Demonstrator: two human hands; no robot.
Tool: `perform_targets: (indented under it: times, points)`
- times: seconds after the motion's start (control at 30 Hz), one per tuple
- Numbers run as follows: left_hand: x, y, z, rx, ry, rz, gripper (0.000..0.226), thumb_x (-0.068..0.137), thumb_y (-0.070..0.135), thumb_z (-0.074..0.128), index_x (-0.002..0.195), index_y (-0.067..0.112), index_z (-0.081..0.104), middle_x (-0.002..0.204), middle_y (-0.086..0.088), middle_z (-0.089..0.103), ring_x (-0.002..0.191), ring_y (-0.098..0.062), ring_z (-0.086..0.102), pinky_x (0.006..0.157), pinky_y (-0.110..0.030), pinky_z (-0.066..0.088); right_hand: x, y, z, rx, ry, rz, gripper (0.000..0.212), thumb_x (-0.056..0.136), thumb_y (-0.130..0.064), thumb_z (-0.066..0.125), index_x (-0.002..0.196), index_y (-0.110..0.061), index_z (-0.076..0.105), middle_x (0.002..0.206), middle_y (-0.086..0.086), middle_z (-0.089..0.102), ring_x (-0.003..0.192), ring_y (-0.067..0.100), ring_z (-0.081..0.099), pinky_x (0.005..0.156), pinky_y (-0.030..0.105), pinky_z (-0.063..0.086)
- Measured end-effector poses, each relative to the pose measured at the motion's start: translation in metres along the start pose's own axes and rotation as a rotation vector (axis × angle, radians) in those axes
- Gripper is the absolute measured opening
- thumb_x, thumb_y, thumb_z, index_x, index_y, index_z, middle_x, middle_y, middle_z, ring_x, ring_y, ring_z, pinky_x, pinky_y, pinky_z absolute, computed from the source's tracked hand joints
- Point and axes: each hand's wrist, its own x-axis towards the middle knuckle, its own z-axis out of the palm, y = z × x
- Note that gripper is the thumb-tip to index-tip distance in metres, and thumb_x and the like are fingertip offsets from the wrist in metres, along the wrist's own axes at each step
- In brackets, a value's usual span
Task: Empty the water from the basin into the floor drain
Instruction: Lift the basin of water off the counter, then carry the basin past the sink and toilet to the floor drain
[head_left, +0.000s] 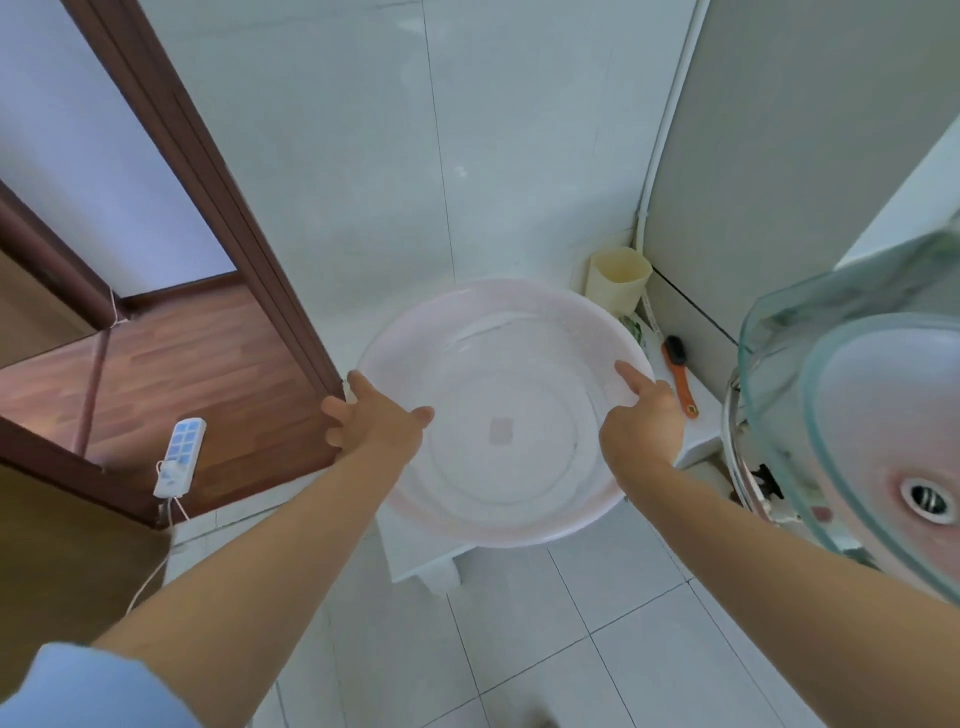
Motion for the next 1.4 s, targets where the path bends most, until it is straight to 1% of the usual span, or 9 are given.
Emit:
perform_targets:
  times: [0.13,0.3,0.43,0.57,0.73,0.83,1.07,1.3,1.4]
  points:
    - [-0.022,0.007,-0.021,0.033,-0.031,0.074,0.090,0.076,0.040,0.070,0.143,0.019,0.014,0.142,-0.018,0.018,0.123,-0.043,0.035,0.094,-0.047,0.041,-0.026,-0.006,-0.028,0.042,0.068,0.030,0.075,0.073,0.016,0.034,0.128,-0.031,0.056,0.135,0.005,0.051,0.105,0.037,0.058,0.081,0.049,0.055]
    - [-0.048,0.020,-0.040,0.030,-0.075,0.167,0.086,0.076,0.042,0.069,0.140,0.018,0.017,0.139,-0.018,0.020,0.121,-0.042,0.037,0.091,-0.047,0.043,-0.053,-0.013,-0.064,0.128,0.146,0.080,0.073,0.075,0.014,0.033,0.127,-0.030,0.057,0.140,0.004,0.049,0.118,0.034,0.054,0.085,0.047,0.056]
    - [-0.073,0.030,-0.050,0.010,-0.095,0.244,0.084,0.076,0.040,0.070,0.139,0.017,0.019,0.139,-0.018,0.020,0.120,-0.041,0.037,0.086,-0.045,0.043,-0.074,-0.017,-0.094,0.121,0.221,0.094,0.074,0.074,0.013,0.031,0.128,-0.033,0.055,0.135,0.006,0.053,0.111,0.038,0.058,0.078,0.046,0.058]
    - [-0.103,0.040,-0.055,-0.013,-0.119,0.300,0.085,0.076,0.039,0.070,0.139,0.018,0.019,0.137,-0.017,0.022,0.119,-0.041,0.036,0.085,-0.046,0.043,-0.092,-0.012,-0.126,0.156,0.307,0.110,0.073,0.076,0.012,0.031,0.127,-0.033,0.056,0.135,0.005,0.054,0.111,0.036,0.057,0.082,0.046,0.057]
    - [-0.143,0.050,-0.052,-0.030,-0.174,0.386,0.085,0.075,0.041,0.070,0.139,0.020,0.019,0.137,-0.015,0.022,0.119,-0.039,0.036,0.079,-0.043,0.040,-0.117,0.003,-0.168,0.198,0.408,0.133,0.072,0.076,0.011,0.031,0.128,-0.033,0.055,0.131,0.006,0.055,0.111,0.036,0.056,0.087,0.048,0.054]
    - [-0.171,0.054,-0.044,-0.035,-0.211,0.438,0.084,0.076,0.039,0.071,0.140,0.021,0.019,0.137,-0.015,0.021,0.120,-0.039,0.036,0.080,-0.044,0.040,-0.135,0.016,-0.197,0.226,0.477,0.165,0.072,0.077,0.012,0.032,0.128,-0.033,0.055,0.135,0.005,0.050,0.115,0.032,0.054,0.088,0.046,0.054]
    - [-0.253,0.055,-0.016,-0.018,-0.323,0.572,0.086,0.077,0.038,0.070,0.143,0.022,0.015,0.141,-0.015,0.019,0.122,-0.039,0.036,0.077,-0.041,0.035,-0.186,0.061,-0.268,0.252,0.657,0.232,0.070,0.079,0.012,0.032,0.130,-0.031,0.054,0.136,0.000,0.051,0.121,0.029,0.050,0.094,0.043,0.050]
    - [-0.349,0.048,0.010,0.029,-0.415,0.714,0.092,0.075,0.038,0.071,0.144,0.023,0.012,0.151,-0.015,0.009,0.129,-0.040,0.030,0.089,-0.040,0.039,-0.246,0.116,-0.340,0.303,0.805,0.297,0.071,0.078,0.011,0.031,0.129,-0.032,0.054,0.136,0.000,0.052,0.119,0.028,0.053,0.092,0.045,0.052]
    - [-0.395,0.039,0.023,0.061,-0.444,0.763,0.096,0.073,0.042,0.072,0.145,0.025,0.010,0.152,-0.015,0.006,0.131,-0.040,0.030,0.101,-0.047,0.041,-0.277,0.143,-0.374,0.324,0.841,0.341,0.071,0.079,0.012,0.031,0.130,-0.033,0.053,0.136,-0.001,0.050,0.121,0.028,0.050,0.093,0.045,0.052]
